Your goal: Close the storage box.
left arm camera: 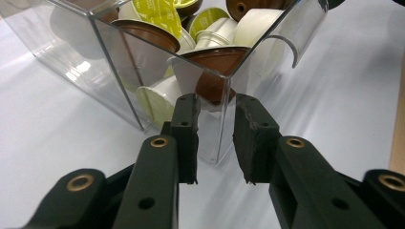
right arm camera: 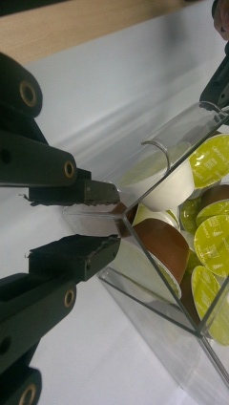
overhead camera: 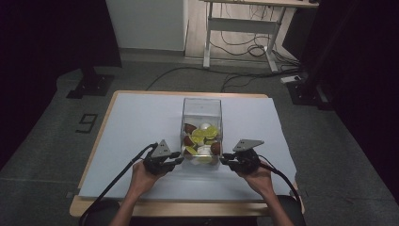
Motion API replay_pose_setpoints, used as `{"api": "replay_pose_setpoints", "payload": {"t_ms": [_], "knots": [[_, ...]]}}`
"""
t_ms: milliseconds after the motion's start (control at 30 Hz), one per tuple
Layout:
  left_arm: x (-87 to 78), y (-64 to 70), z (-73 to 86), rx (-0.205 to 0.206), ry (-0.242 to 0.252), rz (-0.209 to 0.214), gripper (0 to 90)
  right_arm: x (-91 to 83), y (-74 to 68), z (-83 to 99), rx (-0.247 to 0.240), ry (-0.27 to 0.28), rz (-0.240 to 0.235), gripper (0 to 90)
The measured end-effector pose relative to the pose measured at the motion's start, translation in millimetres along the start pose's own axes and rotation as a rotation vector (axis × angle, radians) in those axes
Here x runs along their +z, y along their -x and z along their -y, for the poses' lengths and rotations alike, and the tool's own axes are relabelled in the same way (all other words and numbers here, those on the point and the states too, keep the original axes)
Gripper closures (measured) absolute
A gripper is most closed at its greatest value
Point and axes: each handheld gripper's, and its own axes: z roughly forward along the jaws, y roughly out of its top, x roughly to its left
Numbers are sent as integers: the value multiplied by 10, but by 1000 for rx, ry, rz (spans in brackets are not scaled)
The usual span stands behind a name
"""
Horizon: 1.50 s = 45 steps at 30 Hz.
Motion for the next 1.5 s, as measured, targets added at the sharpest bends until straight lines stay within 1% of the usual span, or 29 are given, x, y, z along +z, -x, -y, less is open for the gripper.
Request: {"api": "replay_pose_setpoints", "payload": {"t_ms": [100,200,267,400,467,533,600,700,833,933,1000,1233,1400,1467,1500], "knots": [[8,-12,-1,-6,5,-18,734,14,-2,-7,-4,-9,28,725],[11,-28,0,-8,11,-11,738,17,2,1,-2,-33,62,691],[15,-32,1,-10,15,-11,739,1,-3,4,6,-40,69,690],[32,-47,4,-20,27,-13,742,-30,-45,6,-1,-40,52,696],[40,-56,4,-26,31,-15,743,-30,-70,15,-12,-47,40,698],[51,-59,5,-33,37,-20,745,-22,-88,21,-11,-50,32,698],[61,-64,5,-41,42,-27,751,-9,-102,24,-10,-51,13,702],[84,-80,7,-58,54,-36,757,4,-113,13,1,-36,-21,708],[111,-100,9,-79,67,-43,758,29,-111,-31,14,-11,-40,716],[136,-121,9,-100,77,-49,757,59,-110,-67,9,2,-39,722],[140,-123,9,-104,79,-50,756,92,-113,-93,3,6,-35,725],[141,-114,8,-106,77,-55,750,170,-136,-181,0,33,-35,769],[145,-115,11,-104,76,-54,741,245,-151,-239,-1,38,-38,802],[144,-116,12,-101,75,-54,741,267,-162,-259,-9,31,-19,814],[144,-117,13,-99,70,-58,725,280,-162,-268,-14,30,-16,814]]}}
